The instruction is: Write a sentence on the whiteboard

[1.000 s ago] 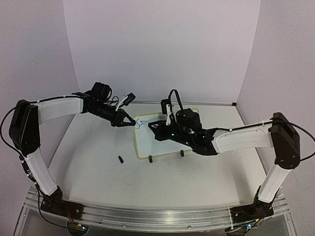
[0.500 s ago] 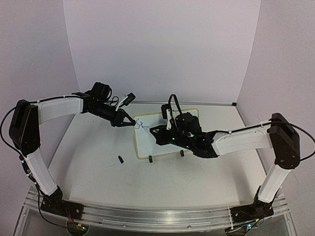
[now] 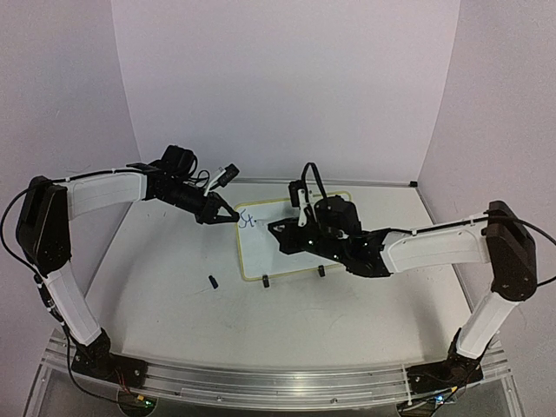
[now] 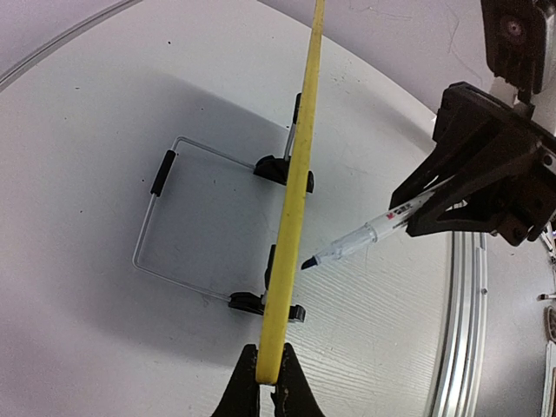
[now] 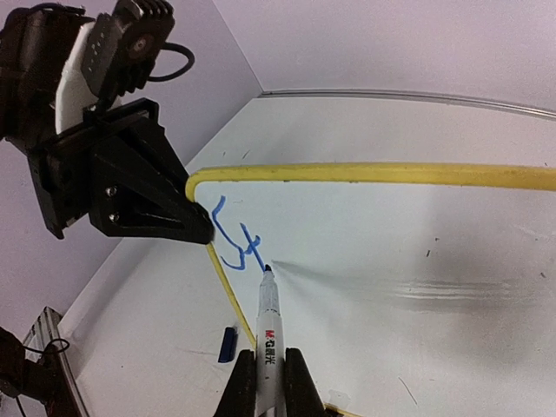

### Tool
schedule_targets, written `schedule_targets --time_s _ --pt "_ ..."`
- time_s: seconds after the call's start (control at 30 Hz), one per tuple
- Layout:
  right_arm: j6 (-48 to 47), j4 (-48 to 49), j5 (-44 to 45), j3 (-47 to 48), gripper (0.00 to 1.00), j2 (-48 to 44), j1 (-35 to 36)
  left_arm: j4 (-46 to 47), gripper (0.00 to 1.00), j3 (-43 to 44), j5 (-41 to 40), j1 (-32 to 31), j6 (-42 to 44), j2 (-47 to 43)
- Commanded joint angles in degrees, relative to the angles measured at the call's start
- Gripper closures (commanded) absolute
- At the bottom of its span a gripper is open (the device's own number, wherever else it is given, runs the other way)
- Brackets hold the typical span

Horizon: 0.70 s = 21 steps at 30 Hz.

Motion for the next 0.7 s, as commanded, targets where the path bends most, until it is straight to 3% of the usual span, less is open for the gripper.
schedule_targets --time_s 0.0,0.67 --pt "-1.5 1.4 -0.1 0.0 1.0 -4.4 -0.2 -1.5 1.0 0.5 -2.5 -0.3 1.8 -0.5" --pt "-1.6 1.7 -0.2 4.4 1.0 0.8 -0.2 -1.7 1.0 0.6 -2.8 -0.6 2.0 -0.2"
